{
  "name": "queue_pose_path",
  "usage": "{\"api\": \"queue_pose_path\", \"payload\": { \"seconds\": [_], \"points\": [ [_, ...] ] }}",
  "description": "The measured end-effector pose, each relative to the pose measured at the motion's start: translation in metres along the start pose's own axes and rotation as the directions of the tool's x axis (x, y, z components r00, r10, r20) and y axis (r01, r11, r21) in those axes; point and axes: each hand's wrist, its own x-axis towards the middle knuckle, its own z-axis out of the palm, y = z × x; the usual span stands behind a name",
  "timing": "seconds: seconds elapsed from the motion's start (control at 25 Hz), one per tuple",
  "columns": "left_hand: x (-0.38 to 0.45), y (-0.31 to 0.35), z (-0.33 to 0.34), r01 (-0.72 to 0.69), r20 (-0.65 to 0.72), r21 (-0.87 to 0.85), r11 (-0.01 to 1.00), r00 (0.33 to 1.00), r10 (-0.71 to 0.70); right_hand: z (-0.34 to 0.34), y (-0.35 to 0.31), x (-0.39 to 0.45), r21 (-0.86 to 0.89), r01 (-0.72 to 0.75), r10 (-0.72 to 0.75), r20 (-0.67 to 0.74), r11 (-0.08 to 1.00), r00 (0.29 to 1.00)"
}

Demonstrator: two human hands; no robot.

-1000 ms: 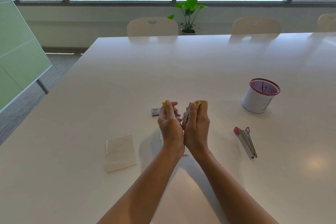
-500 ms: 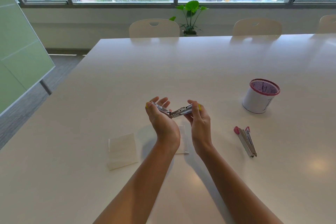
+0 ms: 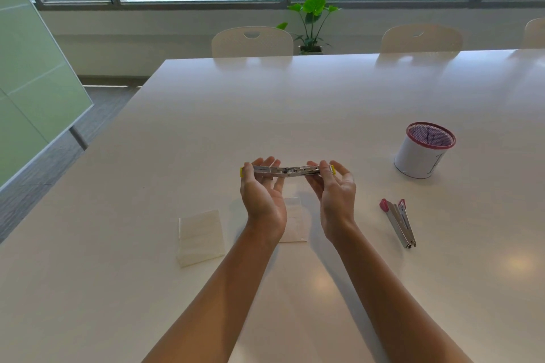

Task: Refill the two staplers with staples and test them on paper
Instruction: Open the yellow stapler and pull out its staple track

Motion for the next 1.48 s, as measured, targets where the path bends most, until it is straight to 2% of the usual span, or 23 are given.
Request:
{"api": "queue_pose_path", "payload": {
  "seconds": [0.16, 0.28, 0.36, 0.44, 0.56, 0.68, 0.84, 1.04, 1.24, 1.4, 1.48],
  "points": [
    [0.003, 0.006, -0.013, 0.137, 0.048, 0.038, 0.990, 0.989, -0.139, -0.006, -0.014, 0.007, 0.005, 0.047, -0.047, -0.020, 0.999, 0.999],
    [0.006, 0.014, -0.018, 0.234, 0.132, 0.157, 0.960, 0.958, -0.255, -0.011, -0.024, 0.011, 0.001, 0.049, -0.049, -0.009, 0.999, 0.999],
    [0.009, 0.022, -0.021, 0.307, 0.214, 0.277, 0.910, 0.904, -0.370, -0.015, -0.031, 0.013, 0.012, 0.020, -0.021, 0.024, 1.000, 0.999],
    [0.011, 0.029, -0.025, 0.360, 0.293, 0.393, 0.846, 0.823, -0.486, -0.019, -0.035, 0.014, 0.025, -0.001, 0.000, 0.057, 1.000, 0.998],
    [0.009, 0.033, -0.026, 0.360, 0.301, 0.559, 0.747, 0.751, -0.588, -0.022, -0.038, 0.016, 0.033, -0.002, -0.001, 0.082, 0.999, 0.997],
    [0.002, 0.027, -0.020, 0.322, 0.285, 0.664, 0.675, 0.725, -0.627, -0.022, -0.036, 0.016, -0.025, -0.007, 0.010, 0.126, 1.000, 0.992],
    [-0.008, 0.019, -0.013, 0.306, 0.275, 0.714, 0.630, 0.705, -0.654, -0.019, -0.029, 0.013, -0.145, 0.003, 0.022, 0.173, 0.989, 0.985],
    [-0.018, 0.003, -0.008, 0.327, 0.259, 0.649, 0.687, 0.753, -0.604, -0.016, -0.025, 0.006, -0.360, 0.060, 0.031, 0.243, 0.931, 0.970],
    [-0.023, -0.010, -0.010, 0.377, 0.204, 0.436, 0.817, 0.843, -0.498, -0.017, -0.028, 0.004, -0.506, 0.143, 0.050, 0.350, 0.850, 0.936],
    [-0.026, -0.015, -0.011, 0.387, 0.167, 0.357, 0.850, 0.869, -0.466, -0.016, -0.025, 0.001, -0.574, 0.165, 0.102, 0.404, 0.802, 0.909],
    [-0.023, -0.013, -0.012, 0.369, 0.161, 0.363, 0.855, 0.879, -0.448, -0.015, -0.024, -0.001, -0.650, 0.240, 0.083, 0.425, 0.721, 0.901]
  ]
}}
